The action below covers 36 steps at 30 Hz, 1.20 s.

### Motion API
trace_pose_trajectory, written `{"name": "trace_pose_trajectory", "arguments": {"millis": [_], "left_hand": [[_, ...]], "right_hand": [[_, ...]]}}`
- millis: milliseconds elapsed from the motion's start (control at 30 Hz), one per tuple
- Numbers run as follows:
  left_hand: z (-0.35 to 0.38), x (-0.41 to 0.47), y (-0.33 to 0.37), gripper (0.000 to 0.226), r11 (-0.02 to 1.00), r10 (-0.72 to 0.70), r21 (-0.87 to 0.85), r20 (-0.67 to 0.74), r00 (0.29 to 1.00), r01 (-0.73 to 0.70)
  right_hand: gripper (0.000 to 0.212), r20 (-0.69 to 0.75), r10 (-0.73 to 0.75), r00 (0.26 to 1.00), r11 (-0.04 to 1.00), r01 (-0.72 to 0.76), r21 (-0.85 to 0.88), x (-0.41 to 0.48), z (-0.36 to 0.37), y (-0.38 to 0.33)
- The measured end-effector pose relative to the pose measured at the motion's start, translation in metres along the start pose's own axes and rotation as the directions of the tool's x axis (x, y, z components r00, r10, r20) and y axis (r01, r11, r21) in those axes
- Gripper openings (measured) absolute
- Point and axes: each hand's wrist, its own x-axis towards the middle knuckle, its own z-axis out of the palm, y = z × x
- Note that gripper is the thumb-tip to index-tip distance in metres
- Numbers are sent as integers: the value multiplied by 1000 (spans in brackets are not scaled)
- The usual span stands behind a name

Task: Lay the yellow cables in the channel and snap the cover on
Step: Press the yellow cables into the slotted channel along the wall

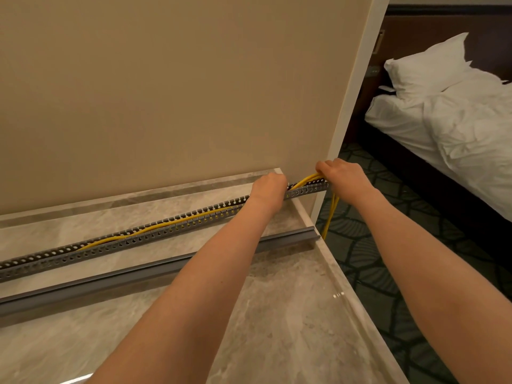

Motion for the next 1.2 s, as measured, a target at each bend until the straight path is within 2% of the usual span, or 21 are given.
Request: {"name": "trace_pose_trajectory", "arguments": {"millis": [133, 267, 333, 433, 600, 800, 900, 1067, 1200], "left_hand": [[0, 0, 0, 33, 1000, 2, -5, -8, 1000, -2], [1, -3, 0, 33, 1000, 6, -7, -21, 1000, -6], [1, -4, 0, 34, 1000, 21, 4, -41, 999, -21], [3, -6, -1, 33, 999, 51, 4, -64, 997, -51], [9, -5, -8, 32, 984, 14, -177, -91, 996, -30], [25, -13, -18, 35, 876, -41, -480, -156, 987, -40], [25, -14, -22, 39, 797, -59, -602, -133, 989, -33], [21, -15, -23, 45, 694, -86, -720, -101, 991, -13], [15, -18, -22, 48, 697, -60, -717, -66, 996, -6]], "right_hand": [[24, -9, 96, 995, 984, -94, 151, 1, 3, -7], [24, 51, 142, 989, 973, -149, 178, -4, 4, -10], [27, 72, 153, 986, 959, -166, 230, -11, 9, -13], [38, 24, 191, 981, 908, -186, 375, -23, 18, -20], [40, -56, 194, 979, 891, -152, 427, -24, 21, -36], [40, -70, 147, 987, 940, -118, 322, -24, 20, -38], [42, -64, 181, 981, 921, -147, 360, -26, 17, -43], [46, 32, 192, 981, 920, -191, 343, -26, 11, -48], [47, 134, 174, 976, 938, -206, 279, -25, 0, -53]]}}
